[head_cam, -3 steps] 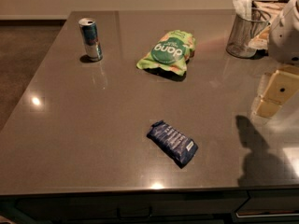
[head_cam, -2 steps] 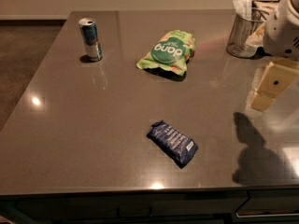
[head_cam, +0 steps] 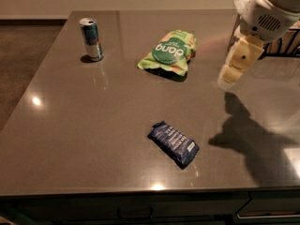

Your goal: Move green rice chip bag near rxbar blueberry

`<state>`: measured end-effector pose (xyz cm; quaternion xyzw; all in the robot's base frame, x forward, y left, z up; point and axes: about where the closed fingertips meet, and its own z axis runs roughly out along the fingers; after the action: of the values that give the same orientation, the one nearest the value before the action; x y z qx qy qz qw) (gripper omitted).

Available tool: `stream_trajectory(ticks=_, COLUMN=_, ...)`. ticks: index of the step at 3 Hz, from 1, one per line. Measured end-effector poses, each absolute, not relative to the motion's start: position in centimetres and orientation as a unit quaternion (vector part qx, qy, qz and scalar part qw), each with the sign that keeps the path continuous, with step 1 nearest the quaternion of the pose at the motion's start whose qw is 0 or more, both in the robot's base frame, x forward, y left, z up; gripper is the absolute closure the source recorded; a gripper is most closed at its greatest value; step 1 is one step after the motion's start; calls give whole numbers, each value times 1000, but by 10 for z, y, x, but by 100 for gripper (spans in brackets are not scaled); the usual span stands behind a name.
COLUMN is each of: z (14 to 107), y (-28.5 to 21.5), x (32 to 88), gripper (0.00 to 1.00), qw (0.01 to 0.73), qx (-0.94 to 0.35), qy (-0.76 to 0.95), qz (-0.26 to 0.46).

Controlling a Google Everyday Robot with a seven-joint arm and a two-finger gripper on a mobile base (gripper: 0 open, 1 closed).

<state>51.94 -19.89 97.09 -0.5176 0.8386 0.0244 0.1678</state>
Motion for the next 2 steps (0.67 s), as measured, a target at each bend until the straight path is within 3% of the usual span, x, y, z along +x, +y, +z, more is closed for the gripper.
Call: stream_trajectory(ticks=2, z=956, y=-169, x=592, gripper=0, qw=196, qx=-407, qy=891, qz=32)
